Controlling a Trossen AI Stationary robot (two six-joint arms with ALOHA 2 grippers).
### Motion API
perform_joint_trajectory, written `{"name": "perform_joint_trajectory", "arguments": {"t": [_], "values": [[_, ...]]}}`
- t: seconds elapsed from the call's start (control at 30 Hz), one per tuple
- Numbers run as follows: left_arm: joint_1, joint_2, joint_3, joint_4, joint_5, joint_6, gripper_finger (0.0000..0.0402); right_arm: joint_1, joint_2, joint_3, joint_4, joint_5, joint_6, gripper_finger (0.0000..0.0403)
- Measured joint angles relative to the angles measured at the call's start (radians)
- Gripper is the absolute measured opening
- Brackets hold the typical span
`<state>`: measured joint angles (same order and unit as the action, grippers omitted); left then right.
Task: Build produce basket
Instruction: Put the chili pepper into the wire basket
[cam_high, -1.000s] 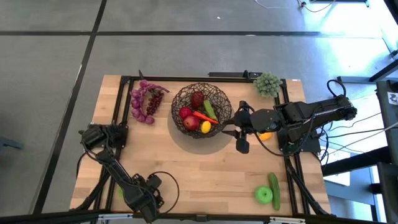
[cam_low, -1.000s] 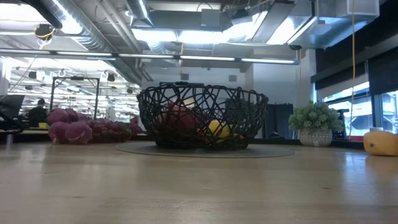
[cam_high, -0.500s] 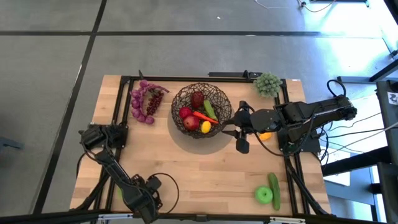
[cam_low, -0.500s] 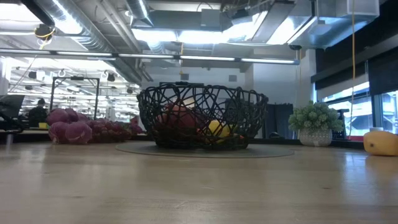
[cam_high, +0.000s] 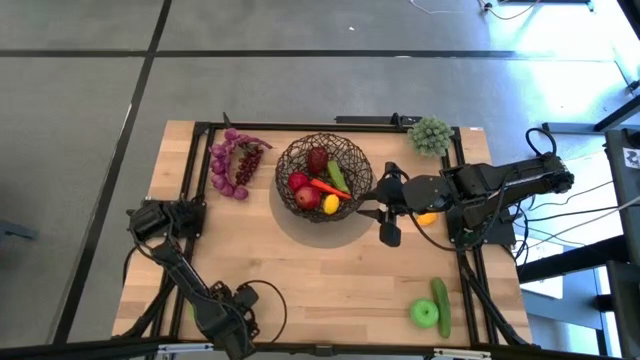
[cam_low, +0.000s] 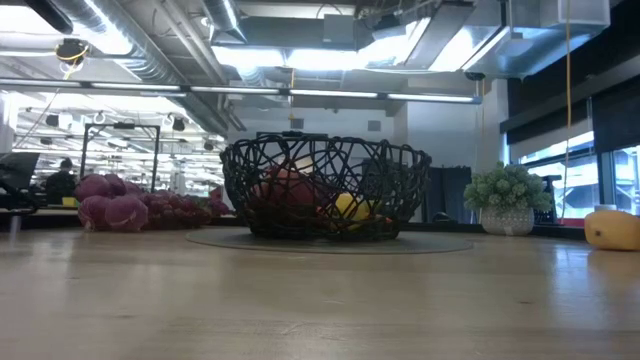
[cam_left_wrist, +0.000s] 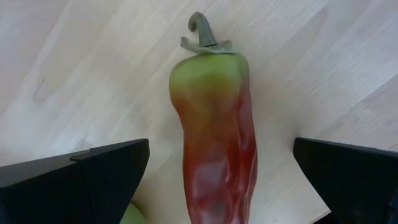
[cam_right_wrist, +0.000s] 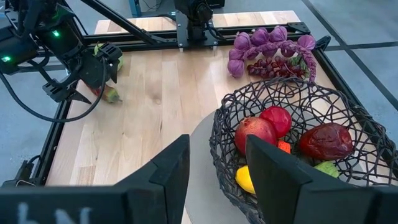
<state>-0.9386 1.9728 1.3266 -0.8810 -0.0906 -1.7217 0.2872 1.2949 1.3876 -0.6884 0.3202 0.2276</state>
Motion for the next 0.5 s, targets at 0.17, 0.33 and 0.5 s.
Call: {"name": "perform_joint_trajectory", "arguments": {"t": [0.17, 0.33, 0.5], "values": [[0.0, 0.0, 0.0, 0.013, -0.005, 0.003, 0.0393, 0.0, 0.0, 0.0, 0.0, 0.0, 0.0, 0.0155], [-0.005, 0.0, 0.0, 0.06, -0.008, 0.005, 0.0393, 0.0, 0.0, 0.0, 0.0, 0.0, 0.0, 0.0155], [-0.018, 0.0, 0.0, 0.057, -0.009, 0.007, 0.0393, 0.0, 0.0, 0.0, 0.0, 0.0, 0.0, 0.0155]]}}
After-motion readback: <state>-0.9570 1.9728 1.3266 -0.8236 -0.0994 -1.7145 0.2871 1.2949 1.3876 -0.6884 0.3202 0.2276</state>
